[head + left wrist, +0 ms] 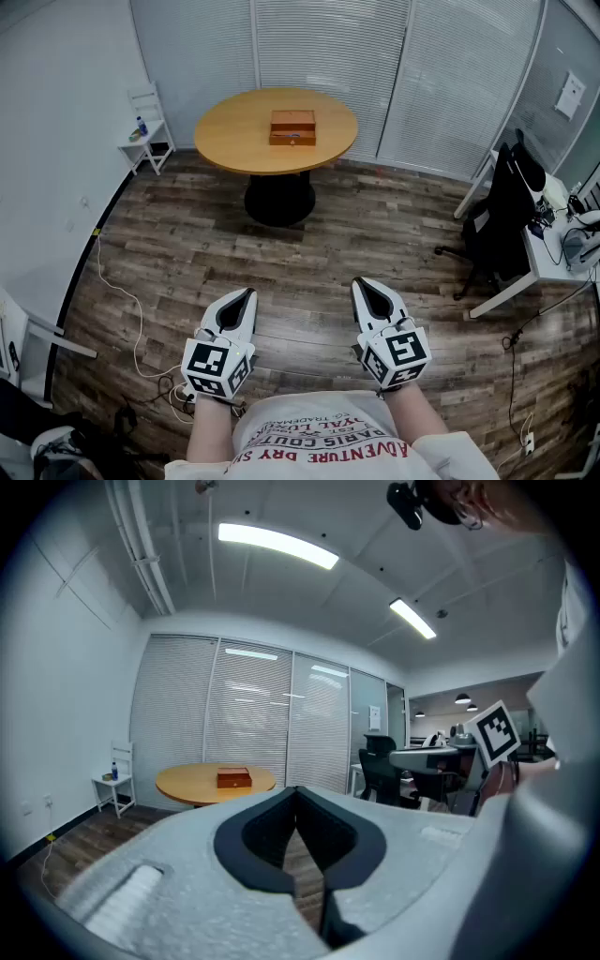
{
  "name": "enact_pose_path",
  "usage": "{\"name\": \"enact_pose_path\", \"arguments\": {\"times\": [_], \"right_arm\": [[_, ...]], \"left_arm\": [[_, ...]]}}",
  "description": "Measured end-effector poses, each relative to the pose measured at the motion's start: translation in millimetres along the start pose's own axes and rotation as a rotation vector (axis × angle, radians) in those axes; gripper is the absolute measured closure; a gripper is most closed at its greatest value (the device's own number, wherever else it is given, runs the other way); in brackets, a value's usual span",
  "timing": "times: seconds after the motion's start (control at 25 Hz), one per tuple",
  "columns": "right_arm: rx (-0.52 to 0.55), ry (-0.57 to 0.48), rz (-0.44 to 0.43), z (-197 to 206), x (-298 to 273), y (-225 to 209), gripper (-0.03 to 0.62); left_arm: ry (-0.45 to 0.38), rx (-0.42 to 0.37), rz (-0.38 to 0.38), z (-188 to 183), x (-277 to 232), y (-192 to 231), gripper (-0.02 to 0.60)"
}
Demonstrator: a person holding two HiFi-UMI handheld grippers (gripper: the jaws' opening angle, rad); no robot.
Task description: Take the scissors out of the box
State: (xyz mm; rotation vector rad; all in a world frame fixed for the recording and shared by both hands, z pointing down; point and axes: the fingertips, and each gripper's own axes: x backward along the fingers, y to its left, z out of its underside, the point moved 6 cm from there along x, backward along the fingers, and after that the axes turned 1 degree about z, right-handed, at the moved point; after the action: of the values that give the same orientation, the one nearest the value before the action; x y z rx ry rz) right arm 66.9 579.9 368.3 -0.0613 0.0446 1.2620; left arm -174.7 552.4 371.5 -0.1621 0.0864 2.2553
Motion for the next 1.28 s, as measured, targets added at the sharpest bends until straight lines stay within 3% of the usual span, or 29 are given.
{"name": "enact_pose_path", "arguments": {"times": [0.36,0.64,0.96,1.12,1.28], "right_arm": [[0.013,0.033,-0.015,5,-5,3,0.588],[0.042,0.097,0.010,21,-23,15,0.586],[-0.088,0.119,0.003,39,-67,46,0.586],[-0.153,0.155,-0.031,47,-97,45,0.586],[-0.145,0.173,-0.057,50,-133,24,0.586]], "left_arm": [[0.013,0.009,-0.006,3,-1,2,0.572],[0.046,0.029,-0.022,13,8,40,0.572],[0.096,0.046,-0.023,29,15,101,0.572],[0.117,0.070,-0.015,36,-4,121,0.572],[0.116,0.075,-0.018,38,-41,131,0.572]]}}
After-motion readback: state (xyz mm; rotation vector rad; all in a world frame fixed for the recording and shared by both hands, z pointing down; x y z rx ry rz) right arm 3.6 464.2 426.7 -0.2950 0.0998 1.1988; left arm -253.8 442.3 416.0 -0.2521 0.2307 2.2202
